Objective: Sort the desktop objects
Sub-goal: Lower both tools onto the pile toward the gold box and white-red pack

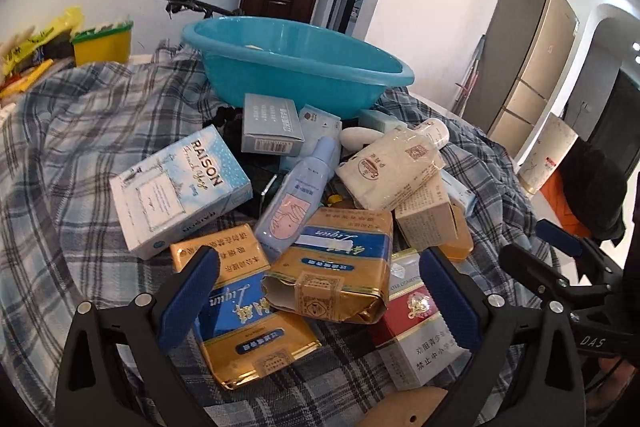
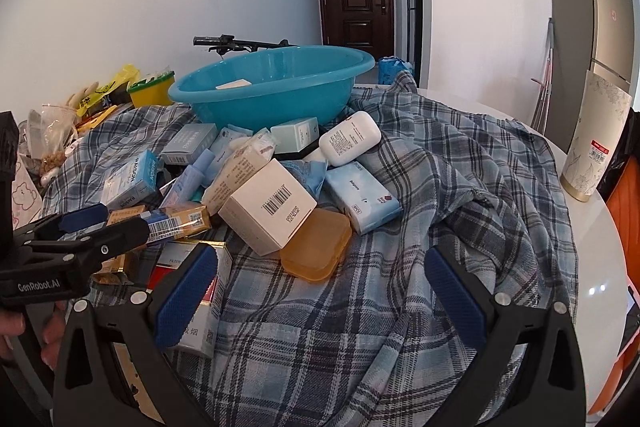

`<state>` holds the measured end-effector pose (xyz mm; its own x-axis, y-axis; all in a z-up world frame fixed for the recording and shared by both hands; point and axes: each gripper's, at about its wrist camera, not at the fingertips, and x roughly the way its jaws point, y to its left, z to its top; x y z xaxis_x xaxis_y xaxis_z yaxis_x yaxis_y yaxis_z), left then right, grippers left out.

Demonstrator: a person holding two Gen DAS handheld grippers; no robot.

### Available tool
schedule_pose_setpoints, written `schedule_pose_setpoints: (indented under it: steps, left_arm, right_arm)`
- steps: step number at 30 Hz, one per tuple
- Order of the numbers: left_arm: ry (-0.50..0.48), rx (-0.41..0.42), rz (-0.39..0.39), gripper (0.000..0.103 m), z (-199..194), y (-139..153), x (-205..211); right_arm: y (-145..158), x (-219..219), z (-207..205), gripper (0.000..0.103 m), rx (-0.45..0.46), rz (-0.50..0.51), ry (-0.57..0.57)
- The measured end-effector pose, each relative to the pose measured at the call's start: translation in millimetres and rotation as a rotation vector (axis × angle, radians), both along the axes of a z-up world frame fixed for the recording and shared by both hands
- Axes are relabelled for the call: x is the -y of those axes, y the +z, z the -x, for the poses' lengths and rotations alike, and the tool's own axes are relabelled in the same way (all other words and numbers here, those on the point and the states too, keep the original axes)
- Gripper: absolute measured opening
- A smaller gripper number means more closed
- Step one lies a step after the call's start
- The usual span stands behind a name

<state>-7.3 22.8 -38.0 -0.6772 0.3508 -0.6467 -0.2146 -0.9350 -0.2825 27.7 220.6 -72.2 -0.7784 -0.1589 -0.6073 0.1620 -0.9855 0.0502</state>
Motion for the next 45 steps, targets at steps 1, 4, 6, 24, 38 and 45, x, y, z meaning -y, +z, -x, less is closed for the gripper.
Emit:
schedule_pose_setpoints:
  steps: [1, 4, 6, 24, 38, 45]
  left_arm:
    - [-0.016, 0.015, -0.013, 0.088, 1, -2, 0]
    - [-0.036, 0.026, -0.004, 0.075, 1, -5, -6]
    - [-0.040, 0.023, -0.014, 0.075, 1, -5, -7]
    - [0.066, -0.119, 0.235, 0.053, -31, 19, -23]
    - [0.168, -0.129, 0.260, 0.053, -44, 24, 10]
    - [0.181, -0.124, 0.242, 0.053, -51, 22, 22]
  right_arm:
    - [0, 1, 0, 0.103, 0.001, -0.002, 0.001]
    - [0, 1, 1, 0.103, 0.002, -0.003, 0.000]
    - [0, 0, 1, 0.103, 0.003, -0.003, 0.001]
    - [1, 2, -4, 0.103, 0.001, -0.010, 0.009]
    - [-9, 69, -15, 0.103, 0.051, -0.045, 0.150]
    - [-16, 87, -11, 0.103, 0.069, -0.081, 0.149]
